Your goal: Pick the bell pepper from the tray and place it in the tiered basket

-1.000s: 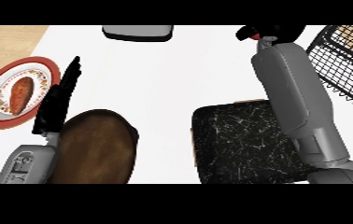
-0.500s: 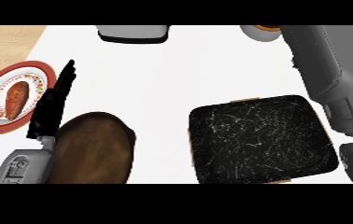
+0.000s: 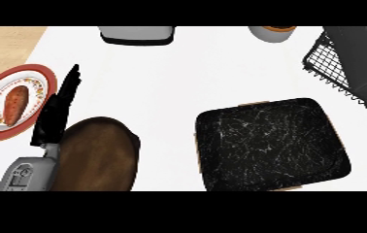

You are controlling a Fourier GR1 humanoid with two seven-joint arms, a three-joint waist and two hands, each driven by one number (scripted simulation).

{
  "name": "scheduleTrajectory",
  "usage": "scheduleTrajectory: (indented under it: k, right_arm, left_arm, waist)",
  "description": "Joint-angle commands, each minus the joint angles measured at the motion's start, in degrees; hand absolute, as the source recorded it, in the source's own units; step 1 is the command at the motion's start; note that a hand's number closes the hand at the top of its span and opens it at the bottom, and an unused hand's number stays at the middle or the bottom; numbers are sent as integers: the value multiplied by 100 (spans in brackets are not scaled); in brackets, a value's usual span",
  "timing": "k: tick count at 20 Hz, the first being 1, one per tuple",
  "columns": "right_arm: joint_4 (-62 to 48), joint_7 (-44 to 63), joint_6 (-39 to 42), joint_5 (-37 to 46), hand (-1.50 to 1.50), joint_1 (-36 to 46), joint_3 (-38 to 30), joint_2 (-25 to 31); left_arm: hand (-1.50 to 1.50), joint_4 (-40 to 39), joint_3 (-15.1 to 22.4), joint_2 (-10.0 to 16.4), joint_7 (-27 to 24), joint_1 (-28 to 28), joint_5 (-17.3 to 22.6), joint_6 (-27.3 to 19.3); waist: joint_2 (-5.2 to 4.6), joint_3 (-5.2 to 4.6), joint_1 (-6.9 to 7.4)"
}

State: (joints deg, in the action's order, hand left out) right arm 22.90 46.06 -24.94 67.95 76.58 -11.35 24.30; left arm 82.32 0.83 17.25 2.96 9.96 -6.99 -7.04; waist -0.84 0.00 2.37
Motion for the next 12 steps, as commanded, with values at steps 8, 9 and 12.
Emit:
scheduleTrajectory:
  k: [8,9,12]
  right_arm:
    - [-1132,-185,484,903,150,-177,546,1170]
    - [-1161,-156,627,973,150,-90,598,1282]
    - [-1229,-280,584,940,150,-88,523,1492]
  left_arm:
    - [0,308,8,-15,224,-42,-85,-19]
    - [0,143,-15,-42,98,-8,-22,46]
    - [0,241,-114,69,208,103,13,133]
  waist:
    - [-36,2,72]
    - [-31,-1,26]
    - [-17,4,23]
